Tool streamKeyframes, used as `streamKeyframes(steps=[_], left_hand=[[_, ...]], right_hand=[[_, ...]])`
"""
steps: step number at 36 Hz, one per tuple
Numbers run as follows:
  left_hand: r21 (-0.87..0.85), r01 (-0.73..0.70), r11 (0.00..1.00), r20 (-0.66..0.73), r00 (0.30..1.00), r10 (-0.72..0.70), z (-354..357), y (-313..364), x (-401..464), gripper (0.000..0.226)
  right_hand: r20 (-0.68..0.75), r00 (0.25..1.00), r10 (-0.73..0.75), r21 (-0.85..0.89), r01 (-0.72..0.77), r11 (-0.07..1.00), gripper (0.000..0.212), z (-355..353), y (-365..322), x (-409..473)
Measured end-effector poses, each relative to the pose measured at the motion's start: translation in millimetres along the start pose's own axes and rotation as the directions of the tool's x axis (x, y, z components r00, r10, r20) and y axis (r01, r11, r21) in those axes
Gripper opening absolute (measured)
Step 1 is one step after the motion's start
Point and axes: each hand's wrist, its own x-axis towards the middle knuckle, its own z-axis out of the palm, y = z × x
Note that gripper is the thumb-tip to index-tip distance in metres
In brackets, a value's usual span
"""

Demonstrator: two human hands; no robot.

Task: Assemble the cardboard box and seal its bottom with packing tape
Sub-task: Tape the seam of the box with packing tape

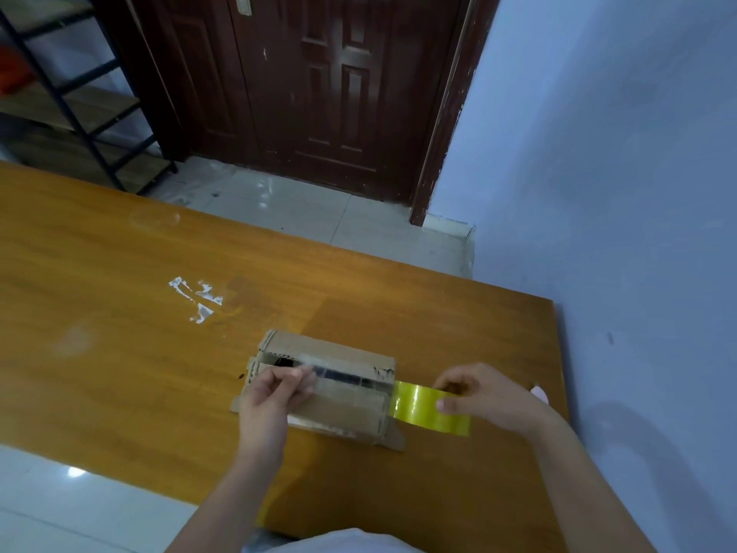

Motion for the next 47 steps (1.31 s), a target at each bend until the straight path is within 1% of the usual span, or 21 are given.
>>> streamKeyframes(steps=[2, 5, 7, 9, 11, 13, 15, 18, 19, 22, 24, 25, 30, 35, 39, 41, 44, 47], left_hand=[[-0.003, -0.018, 1.000, 0.036, 0.999, 0.018, -2, 3, 4, 0.005], [-0.027, -0.053, 0.998, 0.079, 0.995, 0.055, -4, 6, 10, 0.009], [-0.037, -0.091, 0.995, 0.106, 0.990, 0.095, -4, 7, 13, 0.012], [-0.040, -0.111, 0.993, 0.136, 0.984, 0.116, -5, 8, 16, 0.012], [-0.031, -0.097, 0.995, 0.139, 0.985, 0.101, -6, 5, 19, 0.012], [0.000, -0.059, 0.998, 0.115, 0.992, 0.059, -8, 0, 22, 0.019], [0.039, -0.024, 0.999, 0.095, 0.995, 0.020, -10, -7, 26, 0.025], [0.090, 0.014, 0.996, 0.061, 0.998, -0.019, -11, -12, 30, 0.020], [0.093, 0.026, 0.995, 0.050, 0.998, -0.031, -10, -12, 31, 0.017], [0.074, 0.042, 0.996, 0.022, 0.999, -0.044, -5, -13, 35, 0.014], [0.073, 0.047, 0.996, 0.006, 0.999, -0.048, 0, -12, 35, 0.014], [0.069, 0.050, 0.996, -0.001, 0.999, -0.050, 1, -11, 35, 0.014], [0.057, 0.063, 0.996, -0.045, 0.997, -0.061, 0, -10, 37, 0.016], [0.076, 0.080, 0.994, -0.046, 0.996, -0.077, 1, -11, 40, 0.015], [0.063, 0.080, 0.995, -0.067, 0.995, -0.076, 3, -10, 39, 0.013], [0.059, 0.077, 0.995, -0.061, 0.995, -0.073, 4, -9, 38, 0.009], [0.042, 0.084, 0.996, -0.068, 0.994, -0.082, 2, -9, 38, 0.008], [-0.047, 0.120, 0.992, -0.073, 0.990, -0.123, 0, -6, 39, 0.015]], right_hand=[[0.001, 1.000, -0.021, 0.045, 0.021, 0.999, 0.022, -1, 0, 2], [-0.013, 0.998, -0.061, 0.106, 0.062, 0.992, 0.018, 2, -1, 7], [-0.032, 0.996, -0.080, 0.117, 0.083, 0.990, 0.021, 6, -1, 11], [-0.074, 0.994, -0.083, 0.124, 0.092, 0.988, 0.025, 11, -2, 15], [-0.136, 0.989, -0.064, 0.120, 0.081, 0.989, 0.028, 15, -4, 18], [-0.200, 0.978, -0.056, 0.054, 0.069, 0.996, 0.032, 17, -7, 21], [-0.232, 0.971, -0.059, -0.072, 0.043, 0.996, 0.034, 21, -8, 24], [-0.237, 0.971, -0.037, -0.208, -0.013, 0.978, 0.038, 24, -14, 28], [-0.234, 0.972, -0.032, -0.257, -0.030, 0.966, 0.038, 24, -16, 30], [-0.211, 0.977, 0.006, -0.407, -0.093, 0.909, 0.027, 25, -28, 36], [-0.191, 0.981, 0.042, -0.476, -0.130, 0.870, 0.042, 25, -37, 39], [-0.186, 0.981, 0.055, -0.502, -0.143, 0.853, 0.045, 25, -40, 42], [-0.183, 0.975, 0.129, -0.606, -0.215, 0.766, 0.045, 24, -49, 49], [-0.220, 0.949, 0.224, -0.594, -0.313, 0.741, 0.046, 20, -38, 45], [-0.194, 0.933, 0.303, -0.615, -0.356, 0.703, 0.040, 22, -35, 45], [-0.189, 0.927, 0.325, -0.629, -0.368, 0.685, 0.041, 24, -32, 45], [-0.190, 0.936, 0.295, -0.607, -0.348, 0.715, 0.043, 23, -31, 43], [-0.198, 0.959, 0.203, -0.519, -0.278, 0.808, 0.048, 22, -26, 40]])
